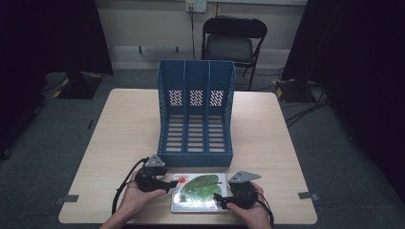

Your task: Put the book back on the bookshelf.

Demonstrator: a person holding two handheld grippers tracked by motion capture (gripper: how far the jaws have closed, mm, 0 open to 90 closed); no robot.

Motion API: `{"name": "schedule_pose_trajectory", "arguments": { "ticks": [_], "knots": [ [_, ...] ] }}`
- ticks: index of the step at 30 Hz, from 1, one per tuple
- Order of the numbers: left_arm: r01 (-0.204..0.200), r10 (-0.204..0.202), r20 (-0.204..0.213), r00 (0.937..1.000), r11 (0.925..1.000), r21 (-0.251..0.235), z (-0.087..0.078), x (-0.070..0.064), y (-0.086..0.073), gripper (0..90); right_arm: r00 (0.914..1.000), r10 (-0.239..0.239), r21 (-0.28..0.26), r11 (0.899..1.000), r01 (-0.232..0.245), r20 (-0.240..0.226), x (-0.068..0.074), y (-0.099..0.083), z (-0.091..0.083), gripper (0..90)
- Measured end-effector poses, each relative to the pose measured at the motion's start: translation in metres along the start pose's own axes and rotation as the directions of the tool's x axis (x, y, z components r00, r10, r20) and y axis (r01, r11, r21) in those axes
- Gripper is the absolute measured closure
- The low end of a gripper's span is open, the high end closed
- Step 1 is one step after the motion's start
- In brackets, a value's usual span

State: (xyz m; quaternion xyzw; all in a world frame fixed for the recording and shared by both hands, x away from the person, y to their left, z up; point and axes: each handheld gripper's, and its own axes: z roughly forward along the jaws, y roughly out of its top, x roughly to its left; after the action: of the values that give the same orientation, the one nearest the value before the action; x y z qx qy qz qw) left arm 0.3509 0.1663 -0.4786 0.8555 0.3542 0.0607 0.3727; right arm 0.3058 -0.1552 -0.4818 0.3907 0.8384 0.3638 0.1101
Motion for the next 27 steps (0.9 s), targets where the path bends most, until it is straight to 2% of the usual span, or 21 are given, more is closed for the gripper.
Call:
{"name": "schedule_pose_trajectory", "arguments": {
  "ticks": [2,3,4,7,11,13,16,17,18,20,21,24,25,27],
  "knots": [
    [0.002,-0.002,0.006,1.0,1.0,0.009,0.005,-0.004,-0.001,34.4,0.9995,0.009,0.001,1.0,-0.009,-0.03,0.0,-0.001,0.0,28.4],
    [-0.012,0.012,0.01,0.9999,0.9998,0.018,0.006,-0.004,-0.002,36.5,0.9989,0.015,0.001,1.0,-0.014,-0.044,0.001,-0.002,0.001,28.5],
    [0.0,0.0,0.022,0.9998,0.9999,0.012,0.007,-0.005,-0.002,37.7,0.9984,0.015,0.002,1.0,-0.015,-0.054,0.002,-0.003,0.001,26.5],
    [-0.016,0.015,0.021,0.9997,0.9996,0.022,0.006,-0.003,-0.002,38.1,0.9989,-0.006,0.006,1.0,0.006,-0.047,0.005,-0.002,0.001,26.4],
    [0.04,-0.04,0.018,0.9991,0.9992,0.002,0.006,0.001,-0.006,33.7,0.9977,-0.009,0.018,1.0,0.01,-0.067,0.006,-0.003,0.001,24.1],
    [0.022,-0.023,0.013,0.9997,0.9997,0.008,0.005,0.003,-0.006,34.3,0.9975,-0.019,0.026,0.999,0.02,-0.068,0.009,-0.002,0.001,22.3],
    [0.039,-0.039,0.012,0.9991,0.9992,-0.005,0.004,0.006,-0.007,34.2,0.9962,-0.027,0.032,0.999,0.03,-0.083,0.015,-0.001,0.003,21.2],
    [0.049,-0.049,0.013,0.9987,0.9987,-0.011,0.005,0.006,-0.007,34.1,0.9954,-0.041,0.028,0.999,0.043,-0.087,0.016,0.0,0.004,20.7],
    [0.037,-0.037,0.009,0.9993,0.9993,0.003,0.004,0.005,-0.007,33.6,0.9952,-0.038,0.027,0.999,0.041,-0.09,0.017,0.0,0.005,19.6],
    [0.053,-0.053,-0.006,0.9985,0.9985,-0.011,0.006,0.002,-0.007,31.7,0.995,-0.045,0.027,0.998,0.048,-0.089,0.018,0.001,0.007,18.2],
    [0.064,-0.064,0.004,0.998,0.9978,-0.018,0.007,-0.001,-0.007,31.5,0.995,-0.044,0.027,0.999,0.046,-0.09,0.019,0.001,0.007,17.7],
    [0.04,-0.04,0.019,0.999,0.9991,-0.012,0.008,-0.004,-0.008,30.1,0.9946,-0.043,0.019,0.999,0.045,-0.095,0.019,-0.001,0.008,16.6],
    [0.06,-0.059,0.039,0.9975,0.9981,-0.016,0.008,-0.004,-0.008,29.3,0.9941,-0.045,0.018,0.999,0.047,-0.099,0.018,-0.001,0.008,16.3],
    [0.063,-0.062,0.044,0.9971,0.9979,-0.015,0.008,-0.004,-0.008,28.3,0.9927,-0.046,0.017,0.999,0.049,-0.112,0.018,-0.003,0.007,15.5]
  ]
}}
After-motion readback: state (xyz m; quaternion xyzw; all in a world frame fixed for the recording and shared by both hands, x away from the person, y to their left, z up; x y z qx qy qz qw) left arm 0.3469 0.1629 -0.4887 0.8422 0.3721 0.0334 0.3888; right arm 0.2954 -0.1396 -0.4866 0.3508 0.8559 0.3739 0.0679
